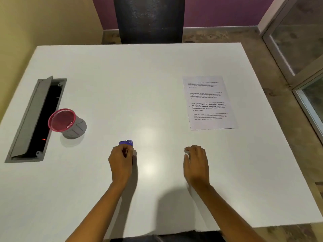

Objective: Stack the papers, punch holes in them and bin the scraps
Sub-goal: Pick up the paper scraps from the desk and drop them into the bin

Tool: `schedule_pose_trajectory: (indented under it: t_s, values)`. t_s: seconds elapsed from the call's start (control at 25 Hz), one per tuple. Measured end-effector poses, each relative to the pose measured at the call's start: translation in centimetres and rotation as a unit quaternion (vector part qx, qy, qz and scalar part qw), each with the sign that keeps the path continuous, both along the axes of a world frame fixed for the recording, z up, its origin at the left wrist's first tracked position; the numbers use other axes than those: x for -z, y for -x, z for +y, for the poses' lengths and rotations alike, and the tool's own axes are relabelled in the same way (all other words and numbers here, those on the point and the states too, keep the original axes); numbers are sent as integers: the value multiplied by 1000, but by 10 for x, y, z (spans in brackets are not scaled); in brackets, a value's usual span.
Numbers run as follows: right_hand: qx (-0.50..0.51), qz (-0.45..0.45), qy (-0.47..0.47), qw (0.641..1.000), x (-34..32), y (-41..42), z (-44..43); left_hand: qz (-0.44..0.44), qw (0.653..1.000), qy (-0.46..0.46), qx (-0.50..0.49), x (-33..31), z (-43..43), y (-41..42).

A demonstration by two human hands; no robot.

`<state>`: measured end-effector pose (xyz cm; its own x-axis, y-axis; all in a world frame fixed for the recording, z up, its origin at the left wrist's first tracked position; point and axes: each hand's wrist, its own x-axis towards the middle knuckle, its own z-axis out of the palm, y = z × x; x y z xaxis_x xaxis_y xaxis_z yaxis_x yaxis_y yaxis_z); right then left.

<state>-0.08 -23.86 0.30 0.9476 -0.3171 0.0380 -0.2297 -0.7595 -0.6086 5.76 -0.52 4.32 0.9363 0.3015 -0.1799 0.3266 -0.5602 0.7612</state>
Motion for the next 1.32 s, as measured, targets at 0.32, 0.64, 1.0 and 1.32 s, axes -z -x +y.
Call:
schedule_pose_trajectory:
  t_s: [0.32,0.64,1.0,1.32]
  values:
    - [-86,144,98,981,43,48,39,62,986,68,-137,6,32,14]
    - [-97,129,166,973,47,54,40,100,982,111,-117,15,39,11]
    - [-97,122,180,971,43,55,42,81,974,152,-144,6,73,31]
    - [-100,114,172,973,41,55,42,80,967,99,-221,7,149,70]
